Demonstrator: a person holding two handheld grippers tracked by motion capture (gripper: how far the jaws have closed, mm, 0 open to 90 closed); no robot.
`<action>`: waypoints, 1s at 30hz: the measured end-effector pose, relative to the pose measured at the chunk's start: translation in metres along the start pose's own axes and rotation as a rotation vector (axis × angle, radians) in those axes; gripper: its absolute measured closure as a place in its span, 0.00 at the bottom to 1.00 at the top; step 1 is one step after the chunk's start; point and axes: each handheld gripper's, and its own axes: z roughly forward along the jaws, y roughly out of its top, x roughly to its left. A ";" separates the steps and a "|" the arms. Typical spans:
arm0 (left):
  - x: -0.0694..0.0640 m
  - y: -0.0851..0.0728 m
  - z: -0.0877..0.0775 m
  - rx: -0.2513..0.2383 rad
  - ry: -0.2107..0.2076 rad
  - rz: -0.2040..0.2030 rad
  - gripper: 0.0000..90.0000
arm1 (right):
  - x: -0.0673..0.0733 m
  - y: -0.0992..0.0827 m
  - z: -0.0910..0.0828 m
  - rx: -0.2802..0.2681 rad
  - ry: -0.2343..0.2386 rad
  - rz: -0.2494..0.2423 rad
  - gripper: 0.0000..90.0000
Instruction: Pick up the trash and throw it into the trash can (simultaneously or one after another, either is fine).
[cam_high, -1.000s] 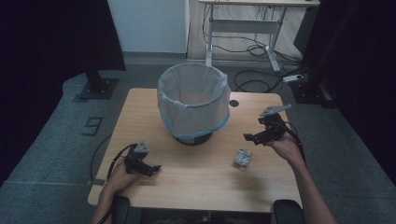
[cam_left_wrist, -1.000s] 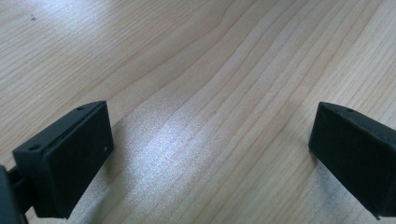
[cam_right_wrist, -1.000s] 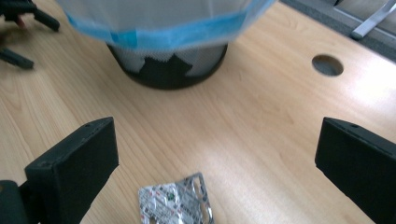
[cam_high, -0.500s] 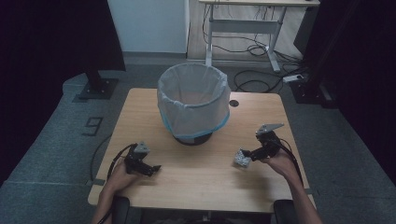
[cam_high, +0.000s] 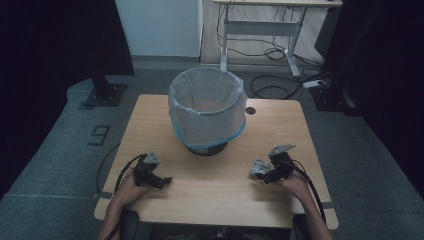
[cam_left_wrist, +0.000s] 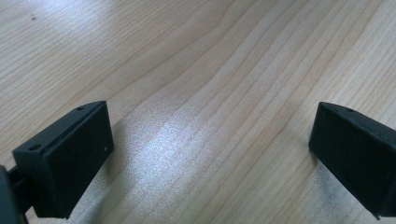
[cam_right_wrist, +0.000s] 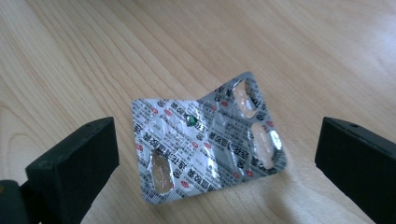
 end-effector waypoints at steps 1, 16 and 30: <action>0.000 0.000 0.000 0.000 0.000 0.000 0.00 | 0.000 -0.001 0.003 0.004 0.000 -0.003 0.00; 0.000 0.000 0.000 0.000 0.000 0.000 0.00 | 0.004 -0.004 0.021 0.024 0.015 -0.035 0.20; 0.000 0.000 0.000 0.000 0.000 0.000 0.00 | 0.000 0.002 0.003 -0.003 0.017 0.019 0.30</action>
